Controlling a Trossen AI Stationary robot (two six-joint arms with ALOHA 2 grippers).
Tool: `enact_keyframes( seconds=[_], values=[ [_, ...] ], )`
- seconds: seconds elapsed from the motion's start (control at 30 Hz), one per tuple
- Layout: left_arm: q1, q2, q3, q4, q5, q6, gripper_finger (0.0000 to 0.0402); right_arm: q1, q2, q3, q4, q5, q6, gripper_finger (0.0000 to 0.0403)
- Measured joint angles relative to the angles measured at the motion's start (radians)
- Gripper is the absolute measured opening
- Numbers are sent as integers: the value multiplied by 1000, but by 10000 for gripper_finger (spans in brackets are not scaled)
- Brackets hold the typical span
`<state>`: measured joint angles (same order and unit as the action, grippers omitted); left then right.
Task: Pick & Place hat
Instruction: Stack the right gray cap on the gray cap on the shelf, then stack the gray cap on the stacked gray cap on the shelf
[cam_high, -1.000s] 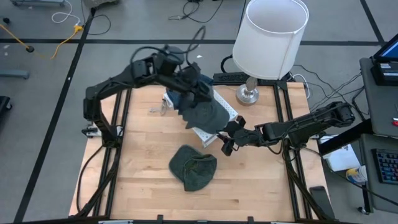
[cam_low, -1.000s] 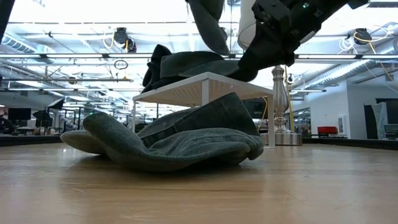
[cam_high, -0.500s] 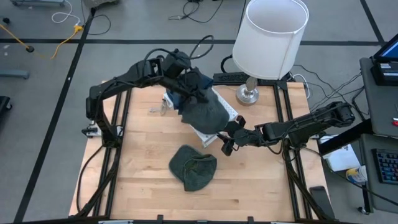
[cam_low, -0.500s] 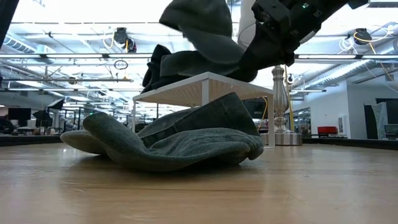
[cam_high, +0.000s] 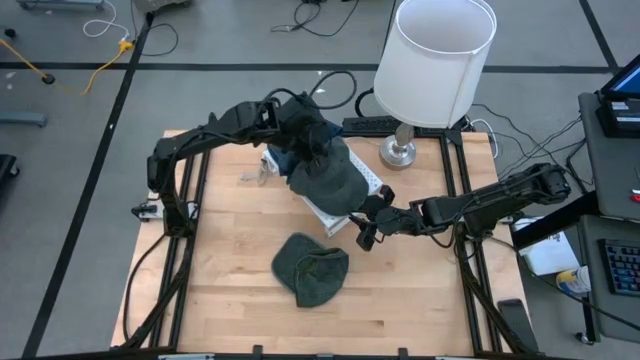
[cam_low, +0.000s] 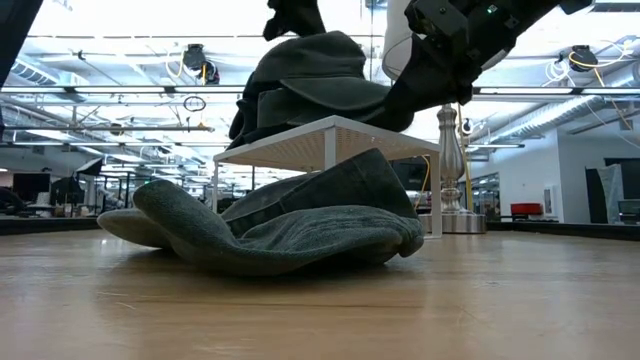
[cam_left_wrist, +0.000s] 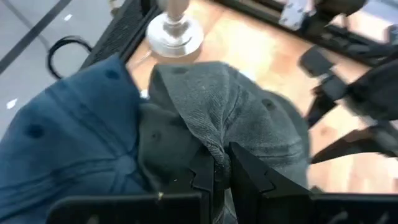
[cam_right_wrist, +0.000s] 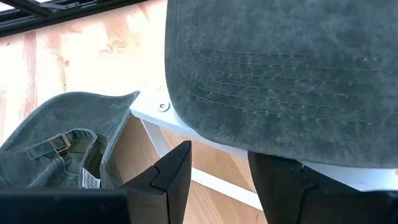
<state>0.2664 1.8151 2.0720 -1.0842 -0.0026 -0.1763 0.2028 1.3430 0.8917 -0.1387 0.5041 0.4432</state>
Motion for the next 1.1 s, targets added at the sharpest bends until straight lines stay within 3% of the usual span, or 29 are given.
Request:
enact_keyframes(
  seconds=[0.2, 0.53, 0.93, 1.1],
  values=[
    [-11, 33, 0, -29, -116, 19, 28, 0, 0, 0, 0, 24, -18, 150],
    [-32, 100, 0, -29, -225, 43, 32, 0, 0, 0, 1, 35, -22, 150],
    [-24, 22, 2, -48, -212, 20, 200, 2, 0, 0, 0, 19, -5, 150],
    [-31, -49, 3, -32, -207, 16, 247, 2, 0, 1, -17, 18, 72, 150]
  ],
)
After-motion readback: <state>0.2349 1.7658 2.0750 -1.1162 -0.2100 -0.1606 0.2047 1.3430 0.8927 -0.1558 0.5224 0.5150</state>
